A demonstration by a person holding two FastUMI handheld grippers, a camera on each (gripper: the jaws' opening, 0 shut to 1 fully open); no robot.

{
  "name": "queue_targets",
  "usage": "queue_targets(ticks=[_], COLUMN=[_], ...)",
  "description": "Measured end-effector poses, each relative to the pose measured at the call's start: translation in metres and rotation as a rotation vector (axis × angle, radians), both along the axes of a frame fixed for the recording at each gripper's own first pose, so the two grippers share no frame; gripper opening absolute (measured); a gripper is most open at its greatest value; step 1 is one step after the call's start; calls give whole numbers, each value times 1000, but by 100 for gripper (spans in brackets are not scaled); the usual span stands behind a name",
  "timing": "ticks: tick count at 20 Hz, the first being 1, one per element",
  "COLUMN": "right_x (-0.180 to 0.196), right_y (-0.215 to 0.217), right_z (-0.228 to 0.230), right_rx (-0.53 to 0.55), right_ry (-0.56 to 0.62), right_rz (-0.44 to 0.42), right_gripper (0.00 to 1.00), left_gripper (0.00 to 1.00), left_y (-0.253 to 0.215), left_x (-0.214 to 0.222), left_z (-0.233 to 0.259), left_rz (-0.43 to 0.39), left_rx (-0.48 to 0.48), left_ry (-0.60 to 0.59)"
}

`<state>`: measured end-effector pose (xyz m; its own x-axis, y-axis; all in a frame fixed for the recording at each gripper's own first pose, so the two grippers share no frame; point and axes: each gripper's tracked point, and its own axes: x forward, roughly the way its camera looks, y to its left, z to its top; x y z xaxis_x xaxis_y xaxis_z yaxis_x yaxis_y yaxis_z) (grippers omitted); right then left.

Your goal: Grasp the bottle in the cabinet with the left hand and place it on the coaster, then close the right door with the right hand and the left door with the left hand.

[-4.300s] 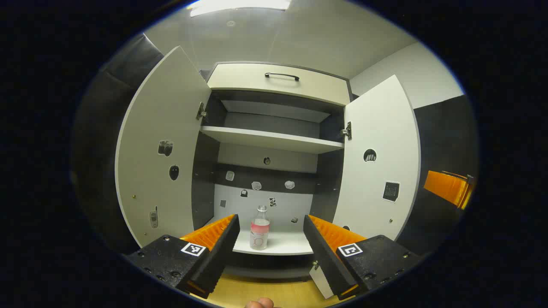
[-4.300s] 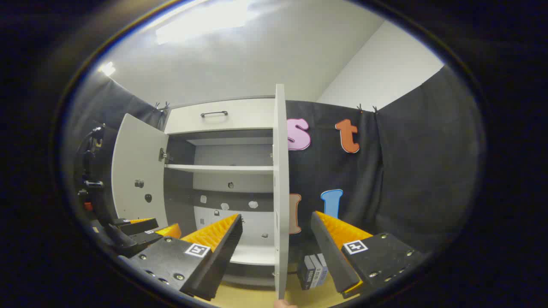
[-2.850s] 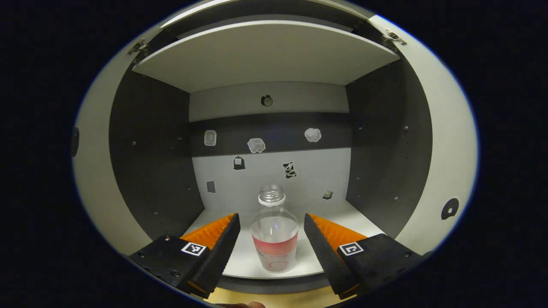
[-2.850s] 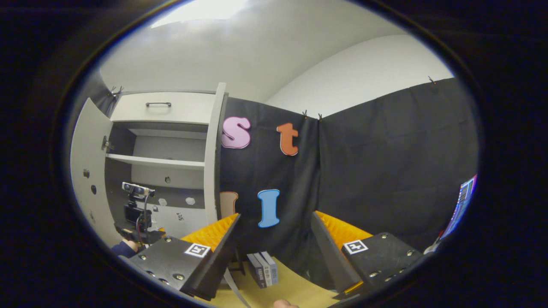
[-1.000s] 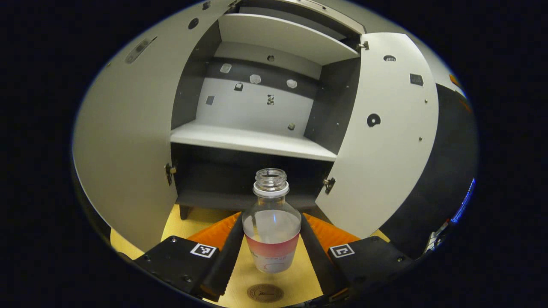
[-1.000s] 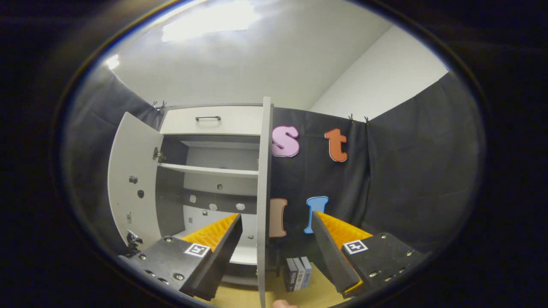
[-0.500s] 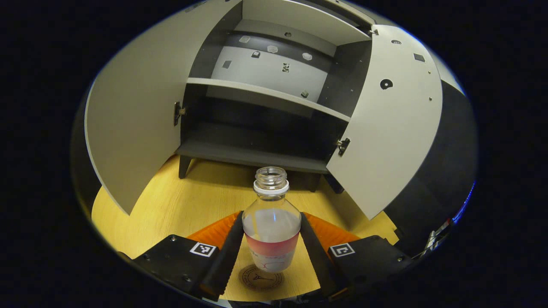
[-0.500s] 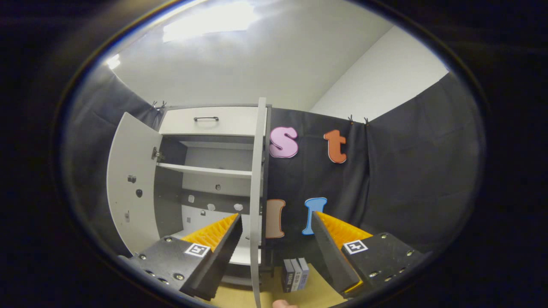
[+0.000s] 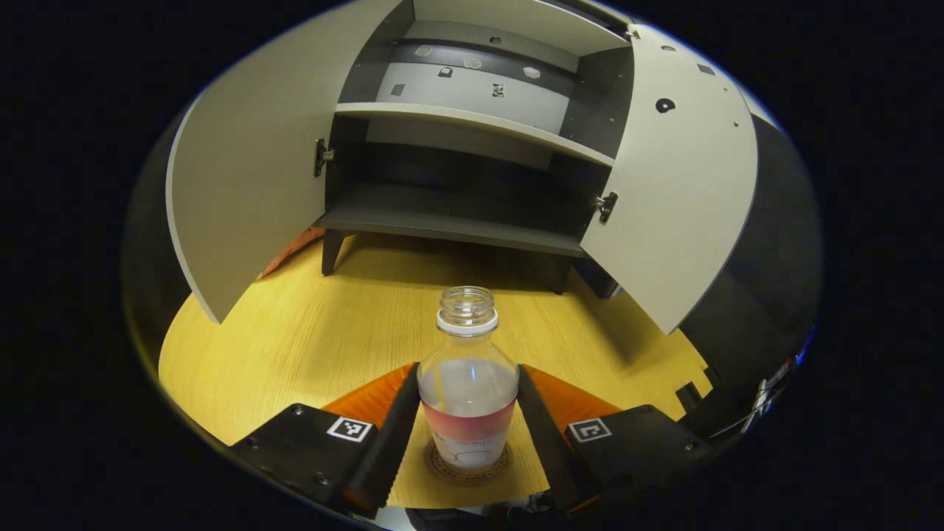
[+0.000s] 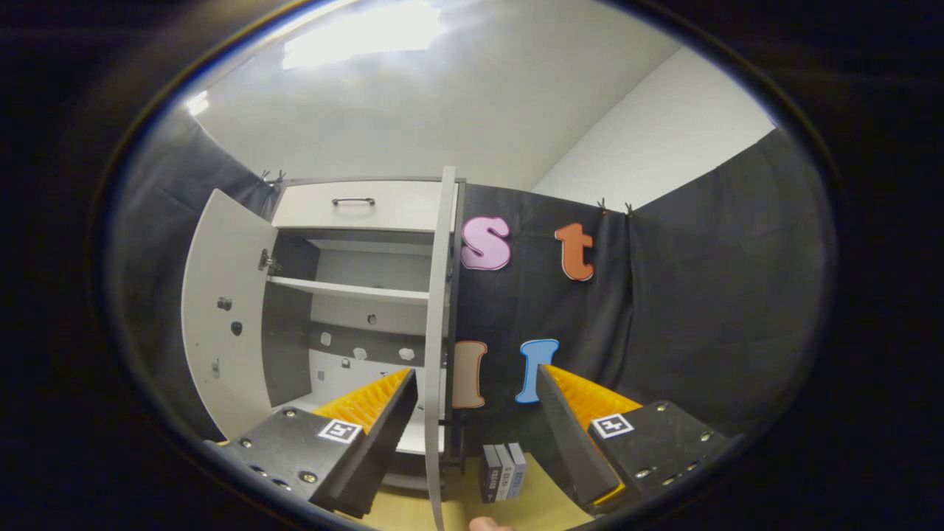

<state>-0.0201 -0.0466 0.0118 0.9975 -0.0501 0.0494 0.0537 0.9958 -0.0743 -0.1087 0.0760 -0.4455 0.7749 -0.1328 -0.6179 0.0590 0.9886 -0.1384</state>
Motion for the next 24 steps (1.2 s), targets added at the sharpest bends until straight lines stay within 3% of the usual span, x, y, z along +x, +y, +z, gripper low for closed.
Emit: queue_targets(ticks=[11,12,13,24], right_x=[-1,-1,0,7], right_y=[2,2,3,9], right_z=[-9,-10,-12,-19], right_rx=[-15,-15,-16,-19], right_ry=[21,24,27,31], right_rz=[-2,0,2,28], right_gripper=[97,97,97,98], left_gripper=[83,88,83,83], left_y=[-7,-7,-7,-20], left_x=[-27,-29,-30,-28], left_z=[-4,-3,-3,39], left_rz=[-18,-23,-29,-84], left_rx=[66,80,96,178], left_ry=[-13,-11,-11,-65])
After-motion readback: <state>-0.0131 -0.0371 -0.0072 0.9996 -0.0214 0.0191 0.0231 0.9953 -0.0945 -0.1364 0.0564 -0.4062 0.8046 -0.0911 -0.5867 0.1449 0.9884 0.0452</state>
